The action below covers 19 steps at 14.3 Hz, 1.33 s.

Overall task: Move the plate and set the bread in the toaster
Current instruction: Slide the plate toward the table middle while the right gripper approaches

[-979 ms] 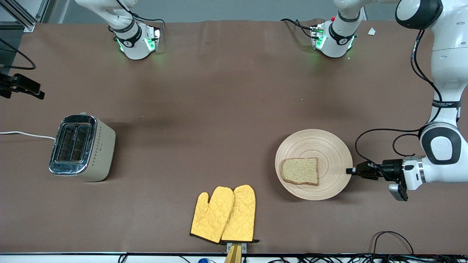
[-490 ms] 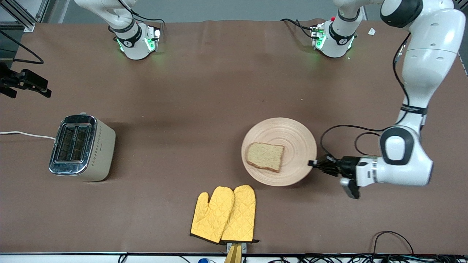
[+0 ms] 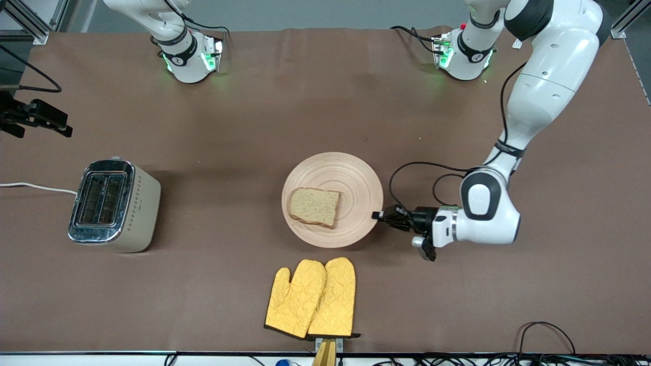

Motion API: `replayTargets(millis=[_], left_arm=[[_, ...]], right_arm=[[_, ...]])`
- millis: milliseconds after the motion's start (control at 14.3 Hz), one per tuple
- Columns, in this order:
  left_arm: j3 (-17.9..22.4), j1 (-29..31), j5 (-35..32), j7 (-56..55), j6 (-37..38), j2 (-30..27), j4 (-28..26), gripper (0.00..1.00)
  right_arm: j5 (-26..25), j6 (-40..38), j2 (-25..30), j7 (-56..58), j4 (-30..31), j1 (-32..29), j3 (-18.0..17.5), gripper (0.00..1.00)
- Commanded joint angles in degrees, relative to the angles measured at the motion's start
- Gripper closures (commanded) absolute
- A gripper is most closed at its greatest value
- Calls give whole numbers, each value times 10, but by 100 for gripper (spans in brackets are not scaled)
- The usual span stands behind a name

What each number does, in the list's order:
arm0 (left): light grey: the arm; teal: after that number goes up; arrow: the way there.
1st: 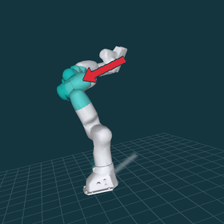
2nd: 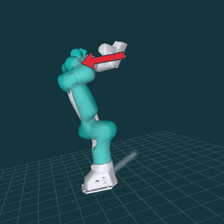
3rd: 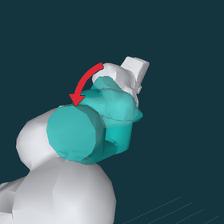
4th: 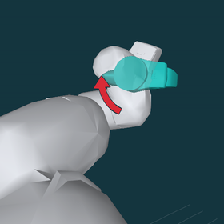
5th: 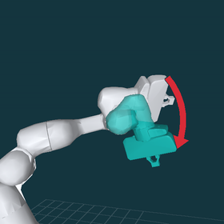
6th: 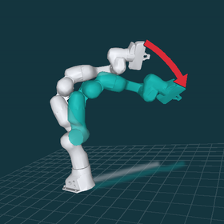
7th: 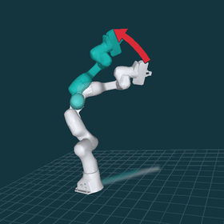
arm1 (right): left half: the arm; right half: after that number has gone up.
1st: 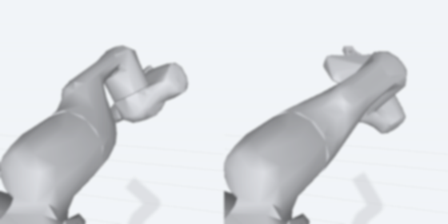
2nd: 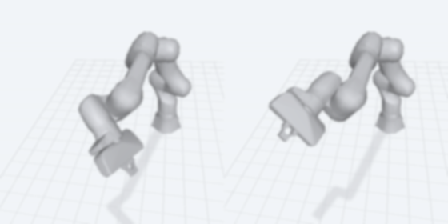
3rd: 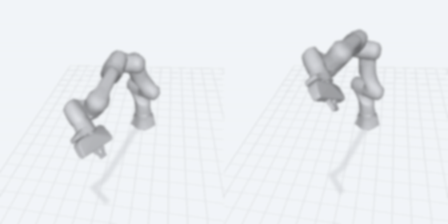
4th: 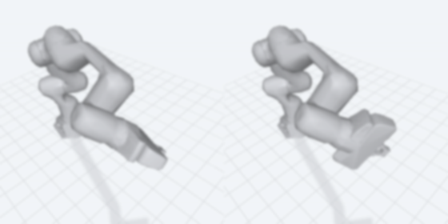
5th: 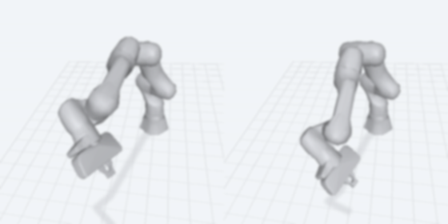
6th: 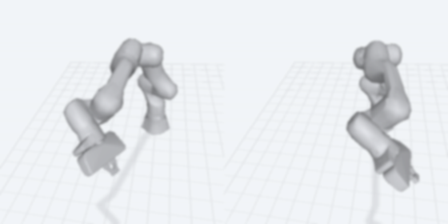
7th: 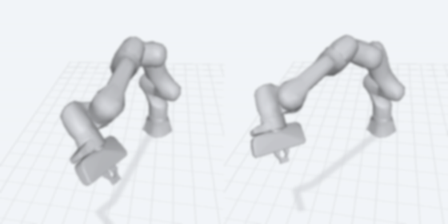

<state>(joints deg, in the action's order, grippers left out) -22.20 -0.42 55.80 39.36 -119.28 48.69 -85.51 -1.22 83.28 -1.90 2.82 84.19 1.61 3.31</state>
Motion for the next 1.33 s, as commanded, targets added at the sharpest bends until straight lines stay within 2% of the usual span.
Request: replayTargets(millis=[0,350,490,700,770,840,909,979,1259], left_arm=[[-5,-19,42,44,-22,10,-9,100],[-5,-48,87,90,-48,33,-22,99],[-5,-55,87,90,-71,43,-22,99],[-4,-56,87,80,-72,45,-22,94],[-4,-53,87,80,-73,45,-21,84],[0,-49,79,82,-72,43,-19,65],[5,-42,78,83,-71,40,-19,28],[6,-28,75,84,-70,37,-18,0],[11,22,64,6,-68,5,-16,0]], right_arm=[[-1,-2,8,3,12,9,-2,0],[5,5,15,3,64,12,-3,0],[34,9,15,3,70,11,-2,0],[39,64,14,2,130,10,-2,0],[43,104,13,1,161,13,-2,0],[45,144,13,-4,193,19,-2,0],[52,178,13,-11,216,33,-2,0],[60,208,11,-37,237,50,-2,0],[80,352,0,-113,319,123,-2,0]])
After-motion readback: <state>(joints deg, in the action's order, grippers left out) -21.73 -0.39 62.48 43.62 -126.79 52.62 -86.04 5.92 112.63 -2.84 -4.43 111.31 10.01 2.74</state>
